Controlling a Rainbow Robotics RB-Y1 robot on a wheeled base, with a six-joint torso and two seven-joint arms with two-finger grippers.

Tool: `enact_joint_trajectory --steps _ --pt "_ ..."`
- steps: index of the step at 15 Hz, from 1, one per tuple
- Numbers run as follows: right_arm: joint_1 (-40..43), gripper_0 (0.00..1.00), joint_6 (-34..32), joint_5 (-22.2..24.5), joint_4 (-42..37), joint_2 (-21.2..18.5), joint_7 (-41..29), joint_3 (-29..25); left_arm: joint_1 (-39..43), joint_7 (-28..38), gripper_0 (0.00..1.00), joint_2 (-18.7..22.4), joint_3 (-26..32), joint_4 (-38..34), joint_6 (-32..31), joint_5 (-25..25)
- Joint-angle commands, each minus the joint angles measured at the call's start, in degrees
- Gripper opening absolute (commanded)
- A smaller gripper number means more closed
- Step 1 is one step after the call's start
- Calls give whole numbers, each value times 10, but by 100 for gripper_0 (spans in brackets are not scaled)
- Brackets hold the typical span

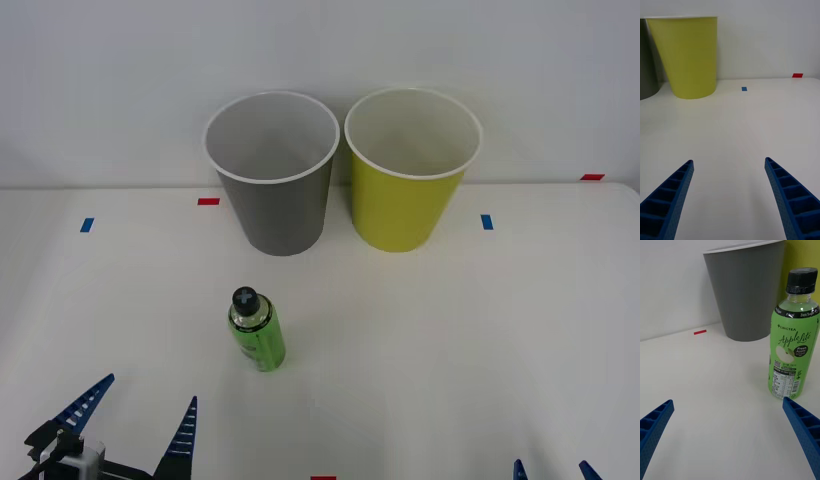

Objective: Put cans in the gray bin and PET bottles in the light green bin.

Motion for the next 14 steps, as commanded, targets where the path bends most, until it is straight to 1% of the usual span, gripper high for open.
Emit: enact_joint_trajectory --steps 1,14 --pt "0 65 0 0 0 0 0 0 0 0 100 0 0 0 0 0" --pt "0 65 0 0 0 0 0 0 0 0 100 0 0 0 0 0"
